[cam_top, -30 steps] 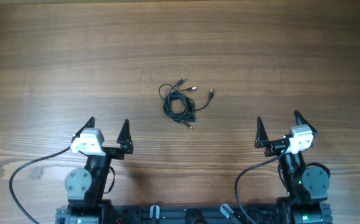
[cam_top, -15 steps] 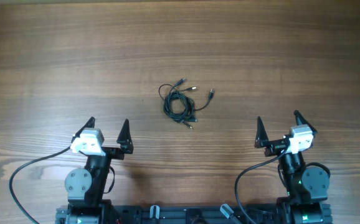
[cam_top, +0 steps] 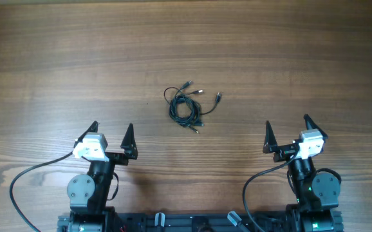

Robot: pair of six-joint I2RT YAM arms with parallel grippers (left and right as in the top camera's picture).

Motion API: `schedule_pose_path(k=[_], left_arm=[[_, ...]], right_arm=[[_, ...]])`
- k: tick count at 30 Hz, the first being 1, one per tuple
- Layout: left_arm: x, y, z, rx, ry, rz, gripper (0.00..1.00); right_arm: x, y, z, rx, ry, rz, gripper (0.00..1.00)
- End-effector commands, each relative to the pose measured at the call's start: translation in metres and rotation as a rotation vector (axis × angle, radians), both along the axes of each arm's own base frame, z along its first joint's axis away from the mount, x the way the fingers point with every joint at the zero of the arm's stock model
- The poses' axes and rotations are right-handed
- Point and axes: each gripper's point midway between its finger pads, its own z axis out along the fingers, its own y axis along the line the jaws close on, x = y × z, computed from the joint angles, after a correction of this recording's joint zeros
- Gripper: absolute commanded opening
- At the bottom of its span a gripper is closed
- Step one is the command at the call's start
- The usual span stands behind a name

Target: Untangle cables

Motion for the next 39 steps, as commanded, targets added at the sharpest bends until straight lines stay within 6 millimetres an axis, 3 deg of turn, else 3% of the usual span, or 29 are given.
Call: schedule_pose_path(k=[1, 13, 17, 27, 33, 39], left_arm=[[-0.001, -0.003, -0.001, 0.018, -0.003, -0.018, 1.0], [-0.001, -0.003, 0.0, 0.017, -0.004, -0.019, 1.0], [0.0, -0.002, 0.014, -0.033, -0.057, -0.012, 1.0], [0.0, 0.002, 0.025, -0.129, 0.021, 0.018, 1.0], [0.021, 0.001, 0.036, -0.124, 0.176, 0.027, 1.0], [0.055, -0.002, 0.047, -0.119, 0.42, 0.026, 1.0]], right_arm=[[0.0, -0.003, 0.001, -0.004, -0.004, -0.016, 1.0], [0.0, -0.004, 0.001, -0.005, -0.005, -0.02, 1.0], [0.0, -0.004, 0.0, -0.004, -0.003, -0.02, 1.0], [-0.001, -0.002, 0.008, 0.032, 0.0, -0.009, 1.0], [0.001, -0.002, 0.02, 0.027, 0.069, -0.011, 1.0], [0.02, 0.0, 0.016, 0.03, 0.284, -0.016, 1.0]])
